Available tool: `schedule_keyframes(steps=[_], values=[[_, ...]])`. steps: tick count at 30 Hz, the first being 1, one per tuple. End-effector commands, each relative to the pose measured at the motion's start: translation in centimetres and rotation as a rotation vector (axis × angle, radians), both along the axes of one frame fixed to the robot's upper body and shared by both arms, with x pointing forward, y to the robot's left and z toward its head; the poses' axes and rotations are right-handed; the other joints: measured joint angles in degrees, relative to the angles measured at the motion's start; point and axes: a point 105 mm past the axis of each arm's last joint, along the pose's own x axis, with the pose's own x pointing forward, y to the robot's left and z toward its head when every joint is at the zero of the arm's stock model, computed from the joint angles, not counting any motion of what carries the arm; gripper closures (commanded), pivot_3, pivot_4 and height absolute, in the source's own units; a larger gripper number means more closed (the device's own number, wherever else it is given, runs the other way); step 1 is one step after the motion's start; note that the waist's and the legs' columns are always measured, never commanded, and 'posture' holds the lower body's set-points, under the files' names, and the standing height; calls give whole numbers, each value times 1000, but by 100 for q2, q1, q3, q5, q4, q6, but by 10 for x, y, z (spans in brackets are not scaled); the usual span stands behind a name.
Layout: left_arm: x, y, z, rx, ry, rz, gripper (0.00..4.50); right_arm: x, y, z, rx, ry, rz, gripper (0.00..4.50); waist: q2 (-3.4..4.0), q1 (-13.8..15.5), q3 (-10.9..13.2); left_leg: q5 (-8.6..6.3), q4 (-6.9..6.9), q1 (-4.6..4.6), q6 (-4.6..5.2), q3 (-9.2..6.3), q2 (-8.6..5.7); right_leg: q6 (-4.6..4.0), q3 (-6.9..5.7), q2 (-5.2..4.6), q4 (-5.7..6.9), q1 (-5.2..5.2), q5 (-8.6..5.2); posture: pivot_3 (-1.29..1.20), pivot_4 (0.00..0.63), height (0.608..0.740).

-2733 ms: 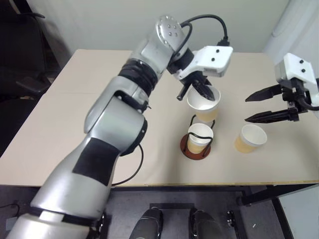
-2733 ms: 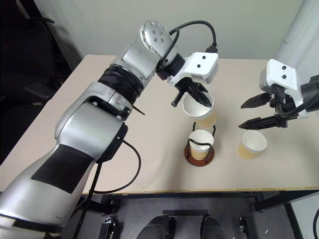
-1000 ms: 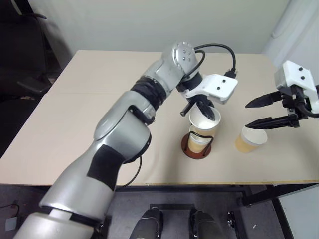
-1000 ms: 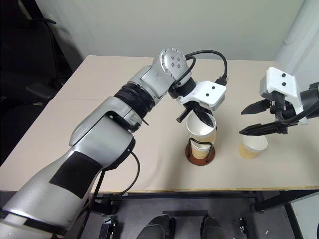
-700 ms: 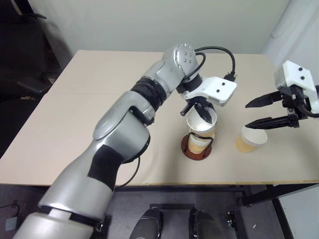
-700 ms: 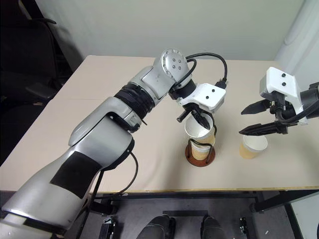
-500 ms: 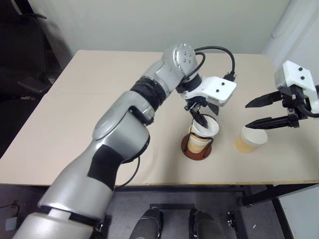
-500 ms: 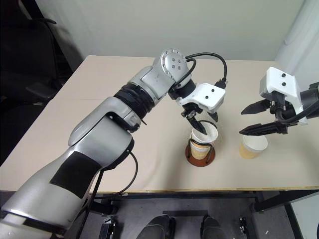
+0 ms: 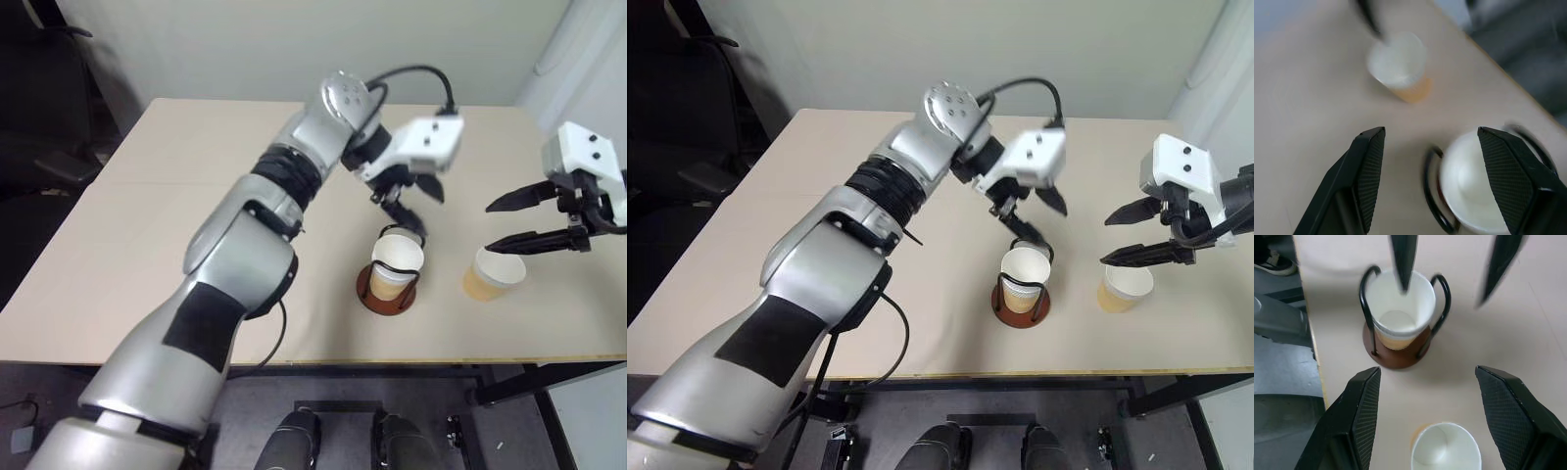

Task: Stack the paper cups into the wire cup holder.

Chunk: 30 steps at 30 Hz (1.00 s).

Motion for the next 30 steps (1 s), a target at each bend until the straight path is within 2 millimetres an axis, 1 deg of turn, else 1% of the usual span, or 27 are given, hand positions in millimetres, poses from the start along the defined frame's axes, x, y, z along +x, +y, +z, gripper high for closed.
schedule_keyframes(steps=[1, 4, 7, 10, 12, 14, 16, 18, 19, 22, 27, 30], values=[[6, 21, 27, -165, 91, 69, 1292, -3, -4, 10, -16, -69, -12, 1388, 6, -5, 0, 0, -1, 0, 0, 1, 0, 0, 0, 0, 1, -1, 0, 0, 150, 740], [5, 40, 29, -189, 171, 71, 1292, -2, -8, 5, -29, -69, -25, 1388, 13, -11, -3, 1, -3, 4, -2, 2, 0, 4, 1, 3, 4, -2, -2, 0, 150, 740], [4, 59, 21, -177, 199, 78, 1292, 2, -17, -4, -81, -77, -46, 1388, 13, -6, -3, 2, -4, 12, -3, 1, 1, -1, 0, 4, 2, 5, -5, 0, 150, 740], [-6, 76, 9, -147, 213, 61, 1292, 6, -25, -15, -139, -84, -51, 1388, 15, -12, -3, 7, 2, 14, -12, 0, 2, -3, 2, 3, 5, 6, -4, 0, 150, 740], [-15, 83, 3, -131, 226, 39, 1292, 8, -29, -22, -181, -85, -44, 1388, 15, -5, -3, 21, 2, 14, -34, 0, 2, 5, 0, 4, 7, 5, 5, 0, 150, 740], [-22, 89, -2, -116, 233, 25, 1292, 10, -34, -31, -232, -81, -29, 1388, 15, 13, -3, 22, 4, 14, -32, -2, 2, 20, -2, 4, 8, 8, 15, 0, 150, 740], [-26, 93, -5, -104, 236, 18, 1292, 11, -39, -38, -268, -73, -20, 1388, 15, 23, -3, 22, 6, 17, -27, -6, 1, 16, -4, 3, 4, 17, 17, 0, 150, 740], [-29, 95, -7, -100, 241, 14, 1292, 13, -42, -43, -292, -65, -11, 1388, 15, 24, -3, 15, 6, 30, -14, -5, -1, 8, -3, 2, 1, 30, 15, 0, 150, 740], [-30, 96, -7, -102, 240, 11, 1292, 13, -44, -46, -304, -58, -5, 1388, 15, 16, -3, 10, 5, 41, -5, -5, -3, -9, 1, 0, 1, 37, 7, 0, 150, 740], [-33, 98, -6, -110, 243, 3, 1292, 13, -47, -55, -343, -40, 18, 1388, 15, -7, -2, 12, 2, 67, -6, -6, -3, -18, 1, 2, 3, 58, 10, 0, 150, 740], [-35, 104, -6, -123, 229, -1, 1292, 14, -43, -67, -364, -27, 51, 1388, 15, -51, -2, 15, 0, 87, -12, -10, -2, -22, 3, 5, 3, 73, 12, 0, 150, 740], [-31, 119, -9, -91, 190, 41, 1292, 16, -38, -74, -369, -22, 80, 1388, 17, -75, -1, 15, -2, 84, -13, -10, -1, -22, 4, 6, 3, 69, 12, 0, 150, 740]])
